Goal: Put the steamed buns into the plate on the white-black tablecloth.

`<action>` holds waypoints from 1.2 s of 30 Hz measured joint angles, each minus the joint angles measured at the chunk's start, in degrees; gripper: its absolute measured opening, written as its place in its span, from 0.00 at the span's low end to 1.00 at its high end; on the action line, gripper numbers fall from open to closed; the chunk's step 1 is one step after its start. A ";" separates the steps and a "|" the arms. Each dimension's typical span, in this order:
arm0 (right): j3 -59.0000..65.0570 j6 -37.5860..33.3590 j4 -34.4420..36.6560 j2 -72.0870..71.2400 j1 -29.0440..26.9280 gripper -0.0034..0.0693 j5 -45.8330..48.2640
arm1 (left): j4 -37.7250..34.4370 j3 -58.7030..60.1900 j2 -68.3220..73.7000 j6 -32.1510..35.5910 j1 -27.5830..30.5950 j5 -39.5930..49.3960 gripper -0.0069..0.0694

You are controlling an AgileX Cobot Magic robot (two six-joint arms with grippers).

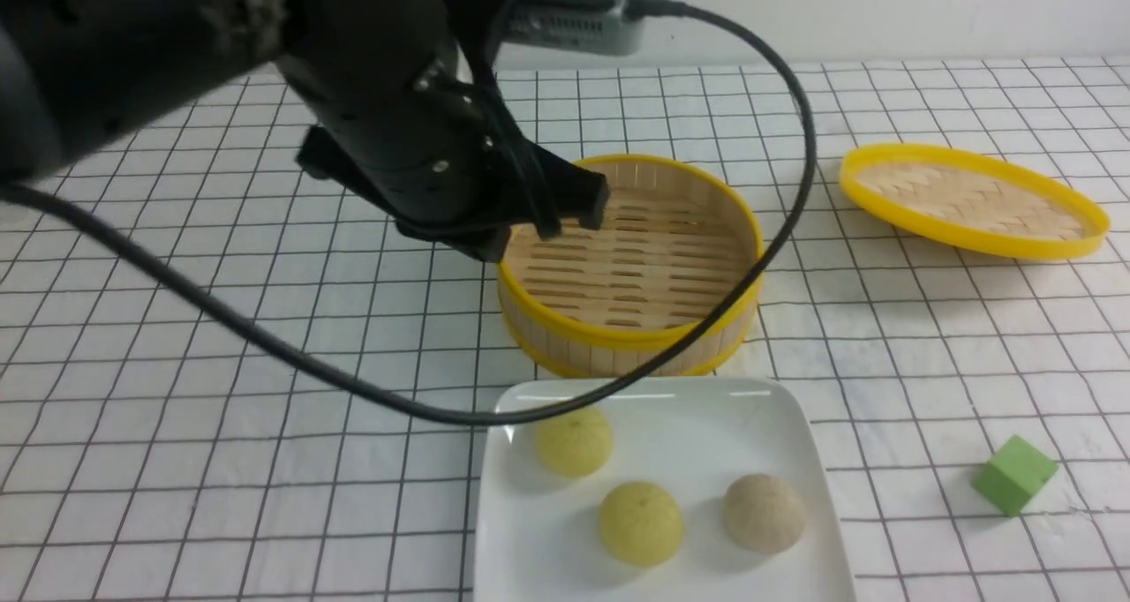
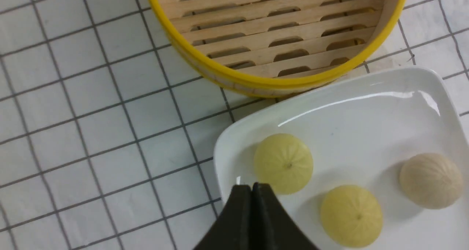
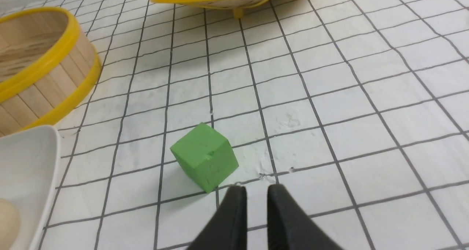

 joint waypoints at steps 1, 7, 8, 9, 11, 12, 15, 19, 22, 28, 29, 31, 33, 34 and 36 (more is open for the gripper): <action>0.00 0.00 0.00 0.00 0.00 0.20 0.00 | 1.35 0.00 -2.38 0.08 0.00 1.46 0.09; 0.00 -3.03 -0.24 0.00 0.00 0.21 -0.15 | 6.62 0.50 -9.95 0.08 0.00 5.42 0.09; 0.00 -4.65 -0.55 0.00 0.00 0.21 -0.27 | 6.95 0.88 -10.84 0.08 0.00 5.48 0.10; 0.00 -6.85 -0.75 0.00 0.00 0.21 -0.26 | 6.95 1.34 -11.50 0.08 0.00 5.63 0.10; 0.00 -11.62 -1.04 0.00 0.00 0.22 -0.26 | 7.00 3.45 -14.15 0.08 0.00 5.89 0.10; 0.00 -12.69 -1.04 0.00 0.00 0.22 -0.26 | 7.00 4.34 -15.20 0.08 0.00 5.89 0.10; 0.00 -16.25 -1.04 0.00 0.00 0.22 -0.06 | 7.00 7.76 -18.18 0.08 0.00 5.89 0.11; 0.00 -17.61 -1.04 0.00 0.00 0.23 -0.04 | 6.94 16.30 -26.59 -1.35 0.00 5.17 0.11; 0.00 -17.61 -1.04 0.00 0.00 0.23 0.01 | 6.74 24.50 -35.22 -3.49 0.00 3.54 0.11; 0.00 -15.43 -1.09 0.00 0.00 0.24 -0.24 | 6.22 38.89 -52.37 -9.17 0.00 0.87 0.11; 0.00 -14.79 -1.09 0.00 0.00 0.24 -0.24 | 6.22 40.88 -55.00 -9.76 0.00 0.61 0.11; 0.00 -14.17 -1.09 0.00 0.00 0.25 -0.24 | 6.22 42.88 -58.27 -10.15 0.00 0.60 0.11; 0.00 -14.16 -1.09 0.00 0.00 0.25 -0.24 | 6.08 46.31 -63.22 -10.28 0.00 -0.03 0.11; 0.00 -14.12 -1.09 0.00 0.00 0.25 -0.24 | 6.08 48.41 -65.41 -10.39 0.00 -0.89 0.11; 0.00 -14.12 -1.09 0.00 0.00 0.25 -0.24 | 6.19 50.09 -67.08 -10.47 0.00 -2.06 0.11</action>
